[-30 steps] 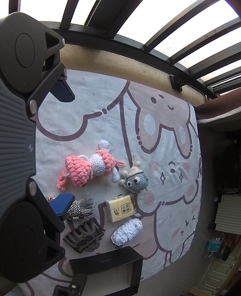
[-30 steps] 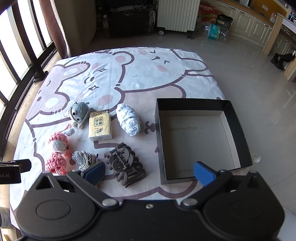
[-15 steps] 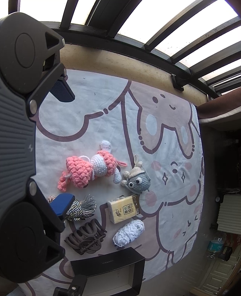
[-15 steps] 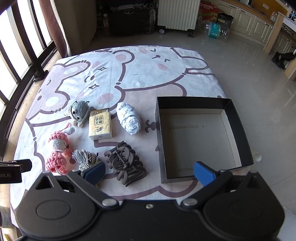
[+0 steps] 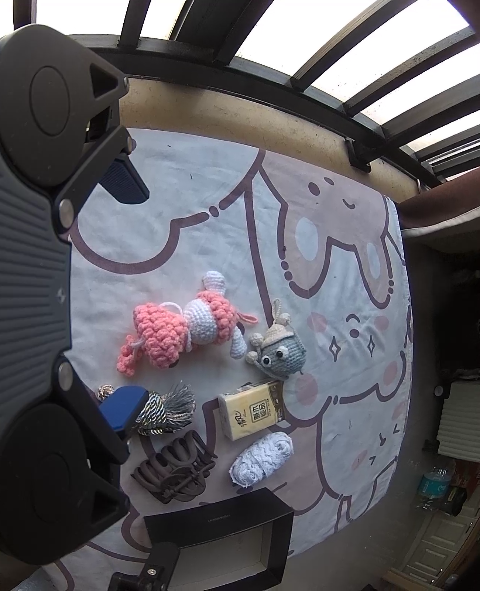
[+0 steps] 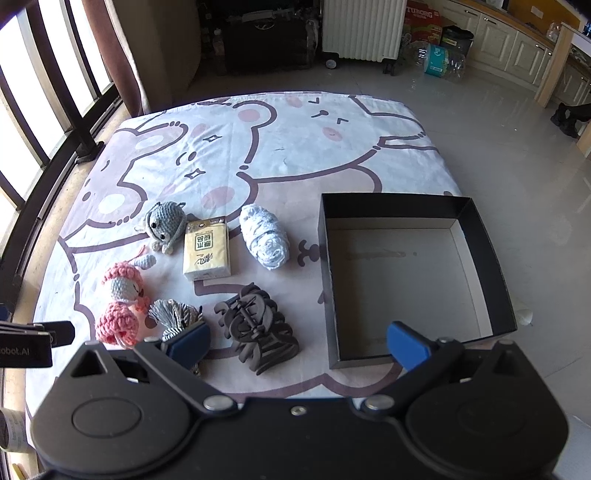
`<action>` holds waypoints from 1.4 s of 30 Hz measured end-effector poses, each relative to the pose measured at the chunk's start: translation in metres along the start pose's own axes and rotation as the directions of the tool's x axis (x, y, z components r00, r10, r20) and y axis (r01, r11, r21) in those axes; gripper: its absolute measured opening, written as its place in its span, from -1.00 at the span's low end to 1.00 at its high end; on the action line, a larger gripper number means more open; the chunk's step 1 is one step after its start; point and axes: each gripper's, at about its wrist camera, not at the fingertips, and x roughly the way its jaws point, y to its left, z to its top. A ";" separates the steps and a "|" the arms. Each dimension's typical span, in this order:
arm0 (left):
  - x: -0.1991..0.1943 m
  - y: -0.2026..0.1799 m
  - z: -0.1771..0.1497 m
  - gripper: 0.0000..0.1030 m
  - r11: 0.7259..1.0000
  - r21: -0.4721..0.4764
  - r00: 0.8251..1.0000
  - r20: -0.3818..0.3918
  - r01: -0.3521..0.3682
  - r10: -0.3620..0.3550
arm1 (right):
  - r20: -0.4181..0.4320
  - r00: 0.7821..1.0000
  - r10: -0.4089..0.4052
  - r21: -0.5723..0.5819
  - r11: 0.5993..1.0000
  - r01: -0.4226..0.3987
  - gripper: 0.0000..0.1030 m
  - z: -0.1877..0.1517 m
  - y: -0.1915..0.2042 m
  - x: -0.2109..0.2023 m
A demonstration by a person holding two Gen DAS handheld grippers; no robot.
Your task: Organize objects
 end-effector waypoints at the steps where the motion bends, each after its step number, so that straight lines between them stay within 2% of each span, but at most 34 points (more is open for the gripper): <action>1: 0.001 0.000 0.000 1.00 1.000 -0.001 1.000 0.001 0.006 -0.006 | 0.003 1.000 0.006 0.002 1.000 -0.006 1.00 0.000 0.000 0.000; 10: 0.022 -0.008 0.002 1.00 0.998 0.062 0.999 -0.052 0.012 -0.009 | -0.030 0.999 0.030 -0.018 0.999 -0.031 1.00 0.001 0.002 0.014; 17: 0.035 -0.011 0.011 0.98 0.998 0.044 0.997 -0.053 0.055 -0.052 | -0.039 0.998 0.045 -0.054 0.997 -0.047 1.00 0.001 0.010 0.025; 31: 0.051 -0.003 0.032 0.58 0.989 -0.073 0.991 -0.030 0.128 -0.130 | -0.052 0.996 0.077 -0.045 0.996 -0.079 1.00 0.032 0.012 0.044; 37: 0.067 0.000 0.042 0.40 0.985 -0.093 0.988 -0.037 0.144 -0.148 | -0.039 0.997 0.060 -0.097 0.993 -0.064 1.00 0.049 0.018 0.052; 42: 0.079 -0.001 0.047 0.37 0.980 -0.105 0.984 -0.050 0.168 -0.174 | -0.055 0.994 0.093 -0.094 0.991 -0.098 0.89 0.047 0.020 0.067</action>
